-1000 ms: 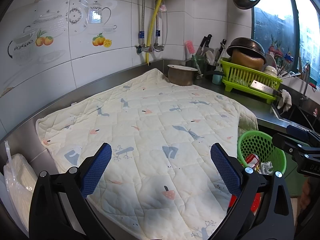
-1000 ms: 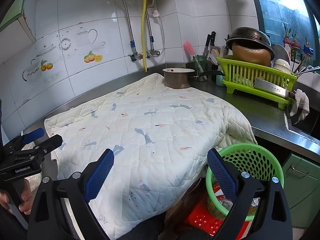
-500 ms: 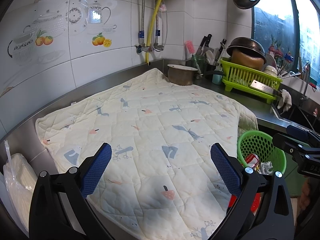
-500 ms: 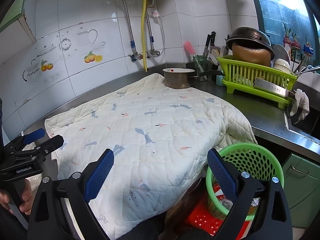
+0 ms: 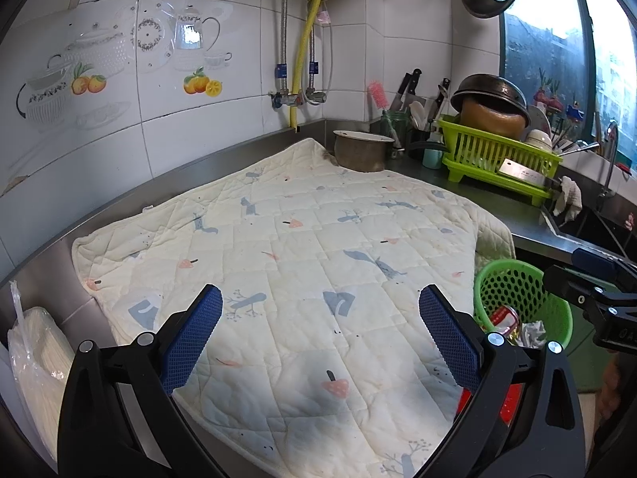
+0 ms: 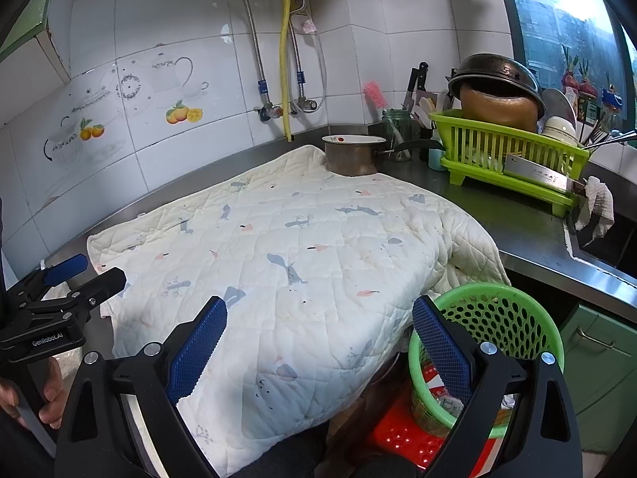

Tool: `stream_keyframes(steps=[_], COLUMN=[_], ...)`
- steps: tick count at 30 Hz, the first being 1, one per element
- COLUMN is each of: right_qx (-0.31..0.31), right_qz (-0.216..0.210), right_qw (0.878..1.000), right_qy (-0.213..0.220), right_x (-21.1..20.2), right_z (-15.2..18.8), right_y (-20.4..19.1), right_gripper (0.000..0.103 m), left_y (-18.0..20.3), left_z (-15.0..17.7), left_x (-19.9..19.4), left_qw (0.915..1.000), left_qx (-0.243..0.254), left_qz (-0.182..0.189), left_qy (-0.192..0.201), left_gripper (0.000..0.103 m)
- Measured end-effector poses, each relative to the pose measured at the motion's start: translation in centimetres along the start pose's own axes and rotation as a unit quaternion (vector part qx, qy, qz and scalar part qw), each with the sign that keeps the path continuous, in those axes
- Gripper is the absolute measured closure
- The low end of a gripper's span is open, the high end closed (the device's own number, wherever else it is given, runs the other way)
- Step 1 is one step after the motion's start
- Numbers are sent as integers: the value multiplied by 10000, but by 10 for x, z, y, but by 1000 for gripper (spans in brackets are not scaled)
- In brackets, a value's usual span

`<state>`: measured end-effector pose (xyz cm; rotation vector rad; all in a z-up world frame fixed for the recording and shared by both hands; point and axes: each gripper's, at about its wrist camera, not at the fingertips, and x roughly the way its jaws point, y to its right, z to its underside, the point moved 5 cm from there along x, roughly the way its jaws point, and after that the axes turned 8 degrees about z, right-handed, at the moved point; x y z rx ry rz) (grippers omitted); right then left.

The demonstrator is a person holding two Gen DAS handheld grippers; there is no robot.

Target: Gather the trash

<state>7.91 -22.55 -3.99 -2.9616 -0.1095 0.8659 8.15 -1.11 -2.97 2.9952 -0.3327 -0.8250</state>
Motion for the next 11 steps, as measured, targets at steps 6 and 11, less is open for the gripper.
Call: stream_keyframes(steps=[6, 11], right_qx=[10, 11], right_qz=[0, 3], right_qw=[10000, 10000], right_qy=[13, 6], right_x=[-1, -1], right_z=[0, 0], right_y=[2, 2], right_gripper=[12, 12], left_y=[2, 2], left_z=[0, 0], left_x=[0, 1], left_qw=[10000, 10000], left_qx=[20, 23], left_qz=[28, 46], left_qy=[-4, -24], left_gripper=[5, 5])
